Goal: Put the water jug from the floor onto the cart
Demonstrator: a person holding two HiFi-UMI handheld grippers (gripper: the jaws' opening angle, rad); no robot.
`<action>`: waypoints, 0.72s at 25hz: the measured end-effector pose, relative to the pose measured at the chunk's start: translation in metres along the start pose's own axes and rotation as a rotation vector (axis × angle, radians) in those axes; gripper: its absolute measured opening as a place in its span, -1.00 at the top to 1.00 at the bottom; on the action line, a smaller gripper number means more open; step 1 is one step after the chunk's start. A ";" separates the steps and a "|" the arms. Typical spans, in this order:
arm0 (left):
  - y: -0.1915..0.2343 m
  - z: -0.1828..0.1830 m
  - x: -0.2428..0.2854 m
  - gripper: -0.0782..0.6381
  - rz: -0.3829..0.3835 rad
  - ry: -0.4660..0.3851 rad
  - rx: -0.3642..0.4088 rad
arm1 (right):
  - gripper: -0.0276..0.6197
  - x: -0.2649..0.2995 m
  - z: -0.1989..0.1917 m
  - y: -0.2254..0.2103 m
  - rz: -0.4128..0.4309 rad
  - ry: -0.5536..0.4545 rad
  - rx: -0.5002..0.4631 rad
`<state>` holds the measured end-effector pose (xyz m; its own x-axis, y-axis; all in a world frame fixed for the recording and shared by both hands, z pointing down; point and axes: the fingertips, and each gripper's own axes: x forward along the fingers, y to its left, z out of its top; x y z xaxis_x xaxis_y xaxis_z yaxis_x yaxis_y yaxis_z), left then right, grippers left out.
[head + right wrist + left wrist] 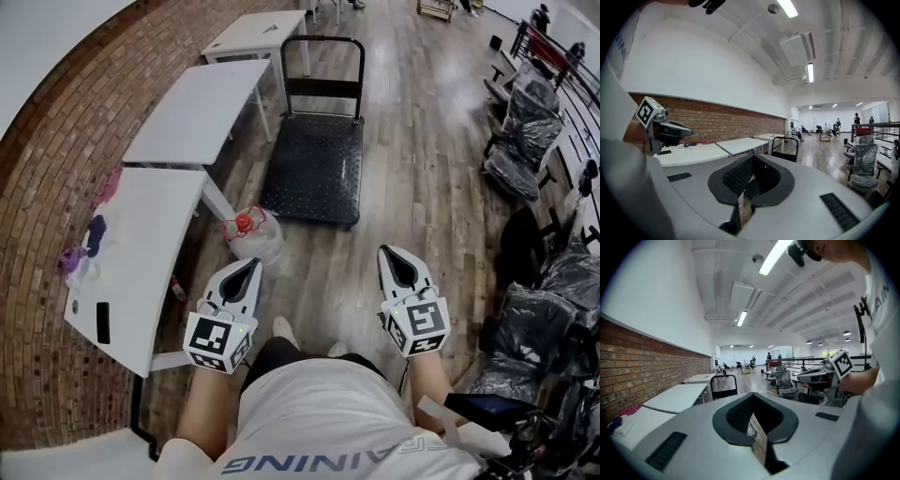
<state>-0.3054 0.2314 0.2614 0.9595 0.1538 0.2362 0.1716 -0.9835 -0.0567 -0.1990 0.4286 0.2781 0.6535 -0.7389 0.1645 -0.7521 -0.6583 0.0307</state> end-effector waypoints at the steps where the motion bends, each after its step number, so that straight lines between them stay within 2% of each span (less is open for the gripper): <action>1: 0.003 0.002 0.002 0.78 0.004 -0.004 -0.007 | 0.90 0.003 0.000 0.000 0.003 0.001 -0.001; 6: 0.017 0.005 0.021 0.78 0.003 -0.028 -0.049 | 0.90 0.016 -0.001 -0.006 0.004 0.020 -0.014; 11: 0.030 0.004 0.057 0.78 -0.034 -0.037 -0.069 | 0.90 0.033 -0.003 -0.031 -0.043 0.052 -0.019; 18: 0.083 0.012 0.101 0.78 -0.039 -0.045 -0.087 | 0.90 0.098 0.012 -0.038 -0.042 0.057 -0.036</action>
<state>-0.1918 0.1667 0.2687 0.9620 0.1940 0.1923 0.1906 -0.9810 0.0365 -0.1055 0.3798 0.2810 0.6796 -0.7005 0.2180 -0.7272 -0.6825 0.0739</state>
